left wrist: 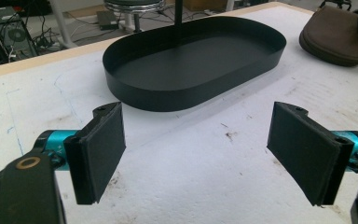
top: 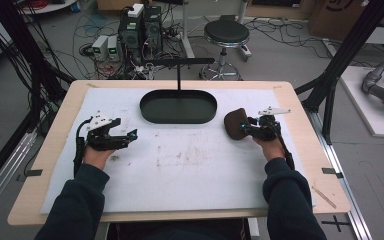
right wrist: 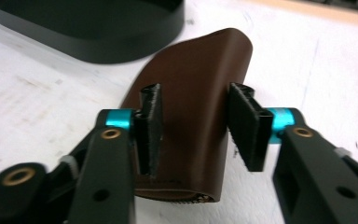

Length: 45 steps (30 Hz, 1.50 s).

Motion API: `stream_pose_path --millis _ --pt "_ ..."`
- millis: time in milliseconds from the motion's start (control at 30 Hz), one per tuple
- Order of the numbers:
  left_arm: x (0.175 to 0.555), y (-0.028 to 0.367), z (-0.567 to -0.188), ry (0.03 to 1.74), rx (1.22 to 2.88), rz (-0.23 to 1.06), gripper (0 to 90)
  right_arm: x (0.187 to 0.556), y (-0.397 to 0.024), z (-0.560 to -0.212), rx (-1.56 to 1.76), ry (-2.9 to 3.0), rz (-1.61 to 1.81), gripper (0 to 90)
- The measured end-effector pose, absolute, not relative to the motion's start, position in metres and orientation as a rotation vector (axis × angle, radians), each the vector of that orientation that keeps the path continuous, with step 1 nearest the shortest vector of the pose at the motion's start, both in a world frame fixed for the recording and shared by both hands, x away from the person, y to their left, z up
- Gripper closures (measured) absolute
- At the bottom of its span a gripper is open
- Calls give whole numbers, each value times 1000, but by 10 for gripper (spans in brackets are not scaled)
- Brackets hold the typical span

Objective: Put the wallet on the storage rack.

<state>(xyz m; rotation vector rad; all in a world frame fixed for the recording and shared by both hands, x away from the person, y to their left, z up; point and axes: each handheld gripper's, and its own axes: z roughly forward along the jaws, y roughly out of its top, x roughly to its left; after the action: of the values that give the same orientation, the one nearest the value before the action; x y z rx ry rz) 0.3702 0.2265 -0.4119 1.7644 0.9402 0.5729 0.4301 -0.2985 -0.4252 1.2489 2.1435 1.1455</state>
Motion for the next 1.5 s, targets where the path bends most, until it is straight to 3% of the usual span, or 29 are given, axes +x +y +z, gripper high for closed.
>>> stream_pose_path --millis 200,333,433,467,533,567,767,1133,1267,1333,1467,1500 --pt "370 226 -412 939 1767 575 188 438 -306 -438 1414 2139 1159 483" --pt "369 226 -413 940 1769 574 191 440 -309 -441 1497 2086 1154 312" --pt "369 226 -413 937 1768 571 191 443 -311 -446 1549 2099 1227 289" --pt "369 226 -413 937 1770 573 191 445 -312 -449 1560 2139 1266 303" --pt "369 226 -413 937 1768 573 191 448 -314 -452 1576 2189 1361 473" --pt "369 226 -413 937 1769 573 191 447 -314 -451 1564 2214 1394 507" --pt "369 225 -413 936 1772 573 191 444 -313 -447 1524 2330 1418 626" --pt "368 227 -412 937 1761 570 192 424 -301 -434 1290 2586 1338 639" --pt "368 226 -412 935 1767 572 192 416 -300 -435 1231 2631 1304 549" --pt "368 226 -412 935 1768 572 193 415 -299 -436 1242 2609 1297 341" --pt "368 227 -412 938 1767 572 193 410 -297 -436 1249 2563 1301 204" --pt "369 227 -412 939 1767 571 193 409 -296 -436 1249 2550 1294 205"
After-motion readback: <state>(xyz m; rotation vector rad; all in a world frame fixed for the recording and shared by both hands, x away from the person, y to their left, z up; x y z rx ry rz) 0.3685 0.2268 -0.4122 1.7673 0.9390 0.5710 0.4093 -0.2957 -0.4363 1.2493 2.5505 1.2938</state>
